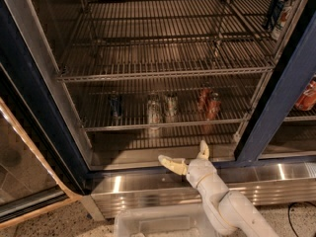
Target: Pick 7up can from bottom shelf of fridge
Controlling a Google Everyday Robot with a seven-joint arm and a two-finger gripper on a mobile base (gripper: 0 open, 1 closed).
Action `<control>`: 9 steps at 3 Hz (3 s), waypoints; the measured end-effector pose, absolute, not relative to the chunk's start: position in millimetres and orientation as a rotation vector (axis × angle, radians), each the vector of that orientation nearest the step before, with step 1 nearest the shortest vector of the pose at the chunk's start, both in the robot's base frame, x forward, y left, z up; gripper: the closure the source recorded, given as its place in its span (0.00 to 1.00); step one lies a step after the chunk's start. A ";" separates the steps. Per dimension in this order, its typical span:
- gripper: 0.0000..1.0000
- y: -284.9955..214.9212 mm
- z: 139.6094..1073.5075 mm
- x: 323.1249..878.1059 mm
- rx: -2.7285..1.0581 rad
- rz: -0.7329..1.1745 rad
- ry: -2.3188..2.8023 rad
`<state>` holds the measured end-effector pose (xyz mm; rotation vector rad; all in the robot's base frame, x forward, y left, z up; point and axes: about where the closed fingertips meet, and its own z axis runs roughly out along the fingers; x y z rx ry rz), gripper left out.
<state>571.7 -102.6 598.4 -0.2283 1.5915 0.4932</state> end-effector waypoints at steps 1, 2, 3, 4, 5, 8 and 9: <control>0.00 -108.2 582.7 596.5 -0.190 0.525 1.578; 0.00 -108.9 581.7 625.0 -0.215 0.491 1.576; 0.00 -101.4 586.3 650.2 -0.280 0.419 1.596; 0.00 -96.6 589.2 672.6 -0.317 0.368 1.610; 0.00 -96.7 587.9 679.7 -0.305 0.371 1.605; 0.10 -127.4 579.6 745.0 -0.241 0.269 1.611; 0.29 -138.8 572.1 758.4 -0.198 0.250 1.617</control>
Offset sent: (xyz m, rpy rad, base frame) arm 0.0883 -0.0084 -0.0176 -0.0366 -0.0286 -0.0196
